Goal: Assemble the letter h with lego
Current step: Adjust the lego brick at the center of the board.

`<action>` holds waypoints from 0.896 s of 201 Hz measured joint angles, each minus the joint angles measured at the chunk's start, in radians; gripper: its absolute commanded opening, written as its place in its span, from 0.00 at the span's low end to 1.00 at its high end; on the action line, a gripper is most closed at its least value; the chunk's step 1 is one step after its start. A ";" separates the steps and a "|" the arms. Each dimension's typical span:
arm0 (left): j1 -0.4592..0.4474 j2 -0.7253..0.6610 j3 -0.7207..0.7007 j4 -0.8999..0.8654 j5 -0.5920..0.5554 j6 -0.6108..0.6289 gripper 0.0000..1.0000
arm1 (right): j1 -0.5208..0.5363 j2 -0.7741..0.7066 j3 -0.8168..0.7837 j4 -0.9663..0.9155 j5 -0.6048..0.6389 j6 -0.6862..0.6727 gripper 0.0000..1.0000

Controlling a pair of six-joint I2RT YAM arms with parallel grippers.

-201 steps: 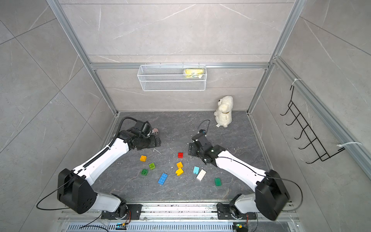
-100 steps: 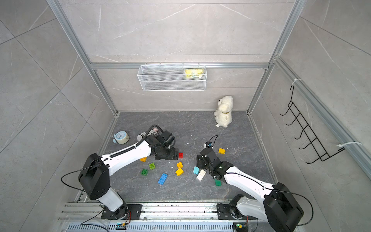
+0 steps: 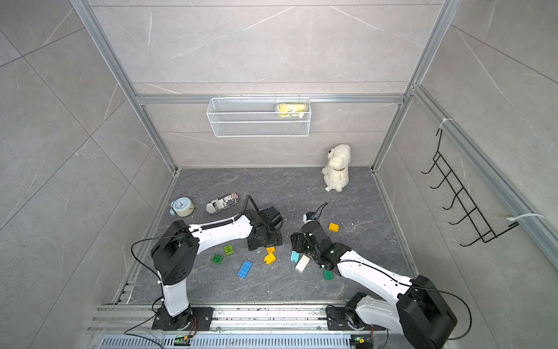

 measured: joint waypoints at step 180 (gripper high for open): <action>-0.032 0.072 0.001 0.052 -0.036 -0.269 0.33 | 0.000 -0.014 0.001 -0.035 0.002 0.021 0.67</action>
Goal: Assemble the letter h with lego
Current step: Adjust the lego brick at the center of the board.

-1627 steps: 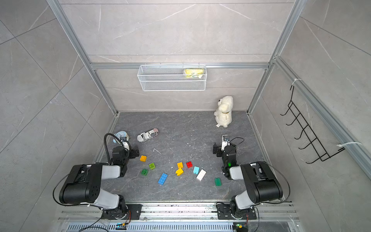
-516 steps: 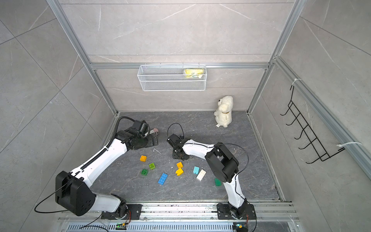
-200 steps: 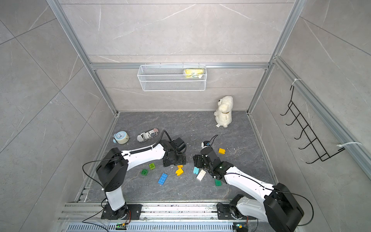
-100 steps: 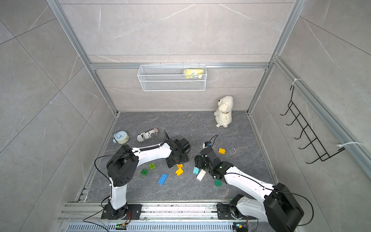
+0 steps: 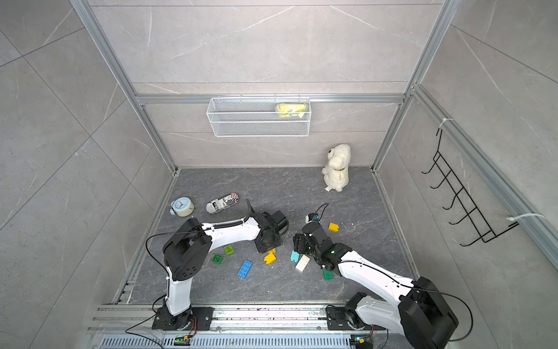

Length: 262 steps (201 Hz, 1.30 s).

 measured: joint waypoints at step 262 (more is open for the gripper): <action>0.062 -0.436 -0.402 0.639 0.230 -0.045 0.28 | -0.026 0.021 -0.166 0.665 -0.571 0.068 0.47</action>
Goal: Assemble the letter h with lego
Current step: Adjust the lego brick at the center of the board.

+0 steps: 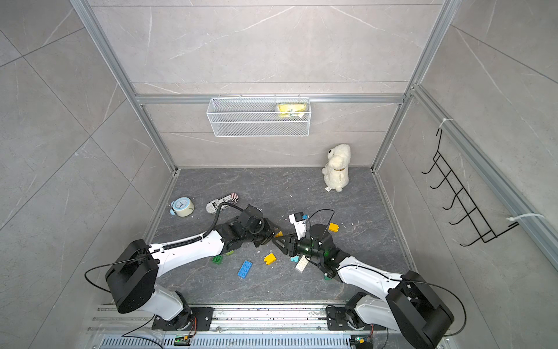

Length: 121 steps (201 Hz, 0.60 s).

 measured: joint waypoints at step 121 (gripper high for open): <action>-0.049 0.003 0.001 0.058 0.026 -0.022 0.28 | -0.005 -0.023 0.000 -0.129 0.178 -0.025 0.40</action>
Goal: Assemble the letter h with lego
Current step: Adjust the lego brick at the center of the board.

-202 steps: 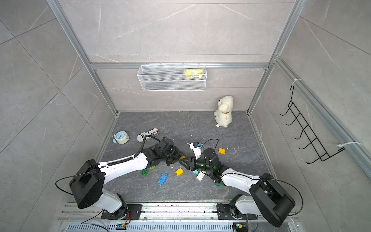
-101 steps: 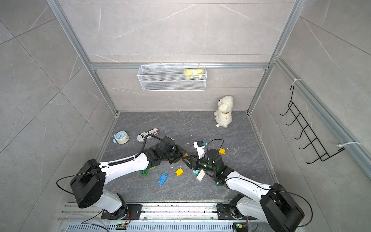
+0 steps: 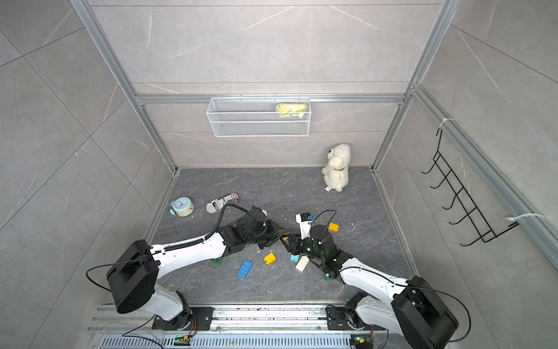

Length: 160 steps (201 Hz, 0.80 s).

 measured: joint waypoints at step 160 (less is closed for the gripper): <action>0.113 -0.374 -0.093 -0.315 -0.201 0.100 0.95 | 0.245 0.406 0.535 -0.671 0.726 -0.187 0.06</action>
